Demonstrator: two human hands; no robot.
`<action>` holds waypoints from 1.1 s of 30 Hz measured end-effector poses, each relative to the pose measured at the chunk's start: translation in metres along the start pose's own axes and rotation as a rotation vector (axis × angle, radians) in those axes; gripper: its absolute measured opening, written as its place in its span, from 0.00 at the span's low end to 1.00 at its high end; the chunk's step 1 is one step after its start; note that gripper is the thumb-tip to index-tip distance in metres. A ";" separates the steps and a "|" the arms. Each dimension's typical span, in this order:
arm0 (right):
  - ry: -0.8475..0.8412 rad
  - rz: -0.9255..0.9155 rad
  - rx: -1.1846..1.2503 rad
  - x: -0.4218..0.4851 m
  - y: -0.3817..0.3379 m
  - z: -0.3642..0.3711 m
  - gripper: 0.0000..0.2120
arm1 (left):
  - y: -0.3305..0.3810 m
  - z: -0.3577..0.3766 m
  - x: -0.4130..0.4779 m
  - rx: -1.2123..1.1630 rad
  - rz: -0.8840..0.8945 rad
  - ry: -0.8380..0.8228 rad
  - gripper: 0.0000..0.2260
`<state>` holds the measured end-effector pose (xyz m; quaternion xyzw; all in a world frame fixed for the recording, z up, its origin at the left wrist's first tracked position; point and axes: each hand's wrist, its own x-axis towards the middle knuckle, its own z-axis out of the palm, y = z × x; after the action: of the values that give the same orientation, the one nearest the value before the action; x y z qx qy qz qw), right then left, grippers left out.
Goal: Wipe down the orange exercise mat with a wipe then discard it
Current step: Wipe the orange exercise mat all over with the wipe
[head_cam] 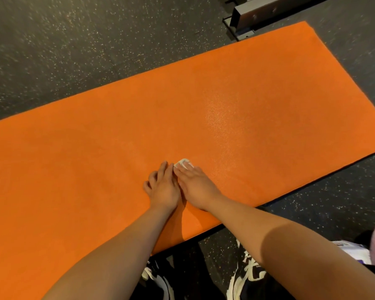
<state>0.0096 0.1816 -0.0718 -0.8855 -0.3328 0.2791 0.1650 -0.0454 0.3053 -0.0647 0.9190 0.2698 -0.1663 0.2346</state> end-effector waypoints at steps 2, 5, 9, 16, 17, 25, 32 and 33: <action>0.010 -0.030 -0.077 0.003 0.014 -0.007 0.26 | -0.005 -0.005 0.006 0.063 0.026 -0.004 0.21; 0.114 0.188 -0.080 0.004 0.038 -0.024 0.26 | -0.014 -0.011 0.013 0.149 0.066 -0.064 0.22; 0.165 0.297 0.014 0.012 0.027 -0.022 0.27 | -0.005 -0.009 0.013 0.131 0.040 -0.044 0.22; 0.026 -0.003 -0.086 0.028 0.019 -0.014 0.25 | 0.000 -0.011 0.036 0.061 -0.006 -0.006 0.22; 0.053 0.022 -0.103 0.029 0.029 -0.019 0.25 | -0.002 -0.010 0.036 0.073 0.002 -0.009 0.22; 0.142 0.254 0.113 0.048 0.020 -0.022 0.28 | -0.007 -0.002 0.036 0.064 0.025 -0.009 0.22; 0.024 0.046 -0.099 0.040 0.022 -0.022 0.26 | -0.012 -0.001 0.035 0.051 0.064 -0.013 0.23; 0.063 0.126 -0.091 0.039 0.031 -0.026 0.27 | -0.012 -0.002 0.036 0.060 0.065 -0.021 0.23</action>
<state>0.0651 0.1834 -0.0805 -0.9196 -0.2835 0.2455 0.1173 -0.0236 0.3303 -0.0830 0.9320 0.2323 -0.1763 0.2152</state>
